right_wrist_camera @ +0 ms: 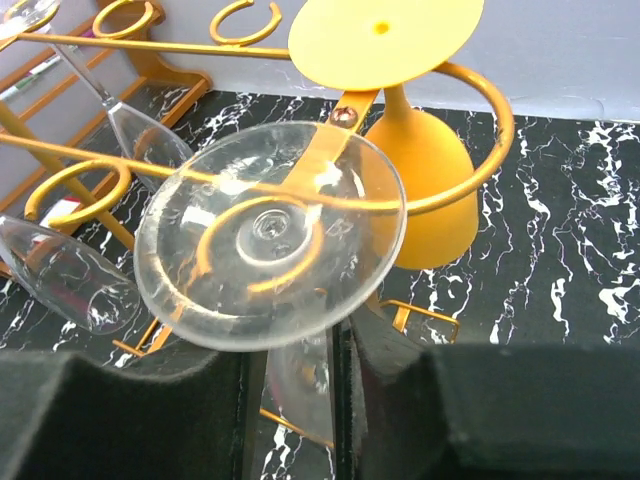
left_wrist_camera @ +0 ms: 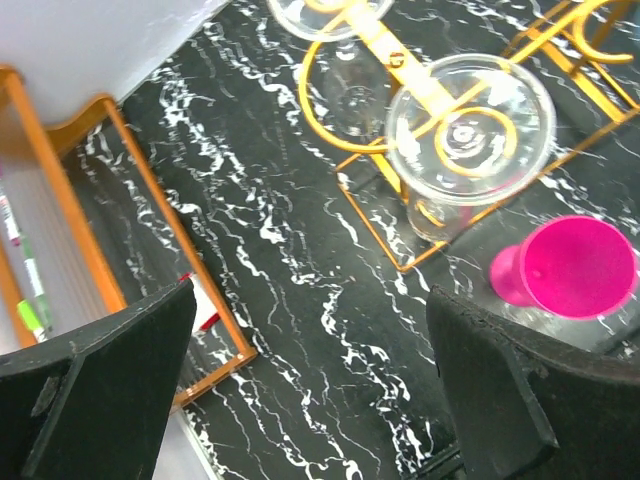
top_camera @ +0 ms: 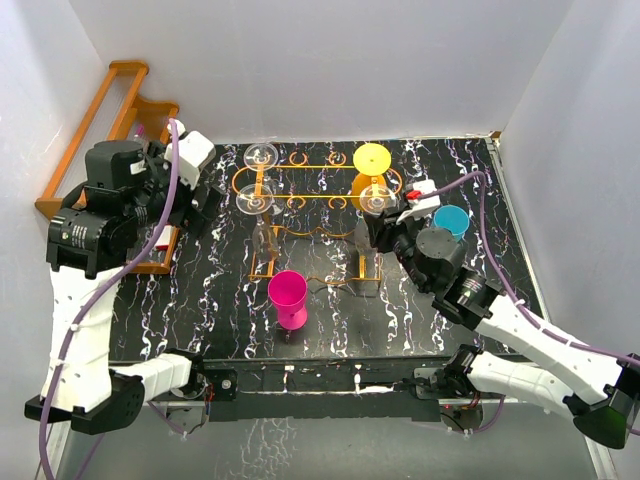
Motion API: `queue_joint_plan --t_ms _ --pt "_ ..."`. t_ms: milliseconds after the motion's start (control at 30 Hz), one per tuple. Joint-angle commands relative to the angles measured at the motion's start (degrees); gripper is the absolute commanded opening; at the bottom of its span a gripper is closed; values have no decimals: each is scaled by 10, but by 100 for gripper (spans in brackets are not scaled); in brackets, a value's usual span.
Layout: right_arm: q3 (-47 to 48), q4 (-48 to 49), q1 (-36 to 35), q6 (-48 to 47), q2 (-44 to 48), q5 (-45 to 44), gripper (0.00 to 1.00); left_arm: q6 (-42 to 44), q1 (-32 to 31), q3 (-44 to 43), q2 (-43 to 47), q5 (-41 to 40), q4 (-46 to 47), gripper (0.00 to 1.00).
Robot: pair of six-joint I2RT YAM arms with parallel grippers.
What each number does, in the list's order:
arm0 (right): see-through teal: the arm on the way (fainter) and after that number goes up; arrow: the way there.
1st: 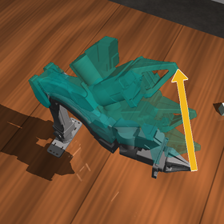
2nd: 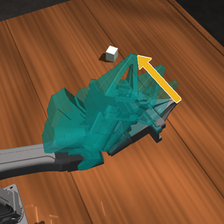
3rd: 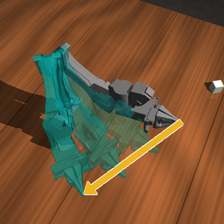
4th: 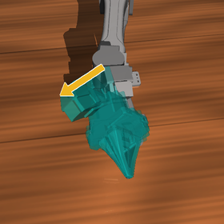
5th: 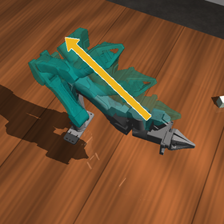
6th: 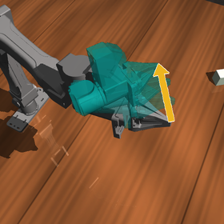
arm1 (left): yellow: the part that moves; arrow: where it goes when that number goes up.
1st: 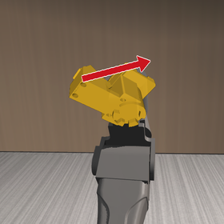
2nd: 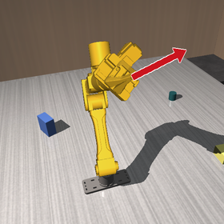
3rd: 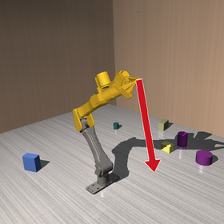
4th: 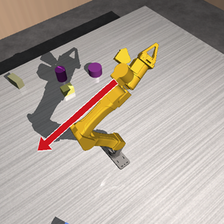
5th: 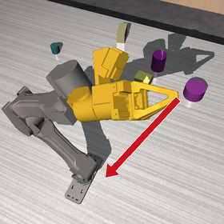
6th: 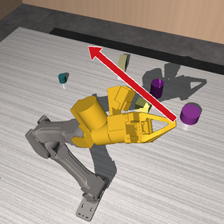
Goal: Place the wine glass upside down on the wine glass rack
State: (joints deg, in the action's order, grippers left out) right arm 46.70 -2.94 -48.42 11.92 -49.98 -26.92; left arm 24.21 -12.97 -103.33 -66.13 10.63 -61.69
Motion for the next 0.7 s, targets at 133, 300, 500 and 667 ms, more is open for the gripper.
queue_joint_plan --t_ms 133,300,500,667 --pt "-19 72 -1 8 30 -5 37 44 2 -73 -14 148 -139 97" --pt "-17 50 0 14 40 -2 45 63 1 -92 -17 166 -167 97" --pt "-17 14 -1 28 67 0 62 83 2 -103 -47 152 -182 97" --pt "-8 -51 -1 51 112 -1 72 97 2 -139 -74 139 -170 97"
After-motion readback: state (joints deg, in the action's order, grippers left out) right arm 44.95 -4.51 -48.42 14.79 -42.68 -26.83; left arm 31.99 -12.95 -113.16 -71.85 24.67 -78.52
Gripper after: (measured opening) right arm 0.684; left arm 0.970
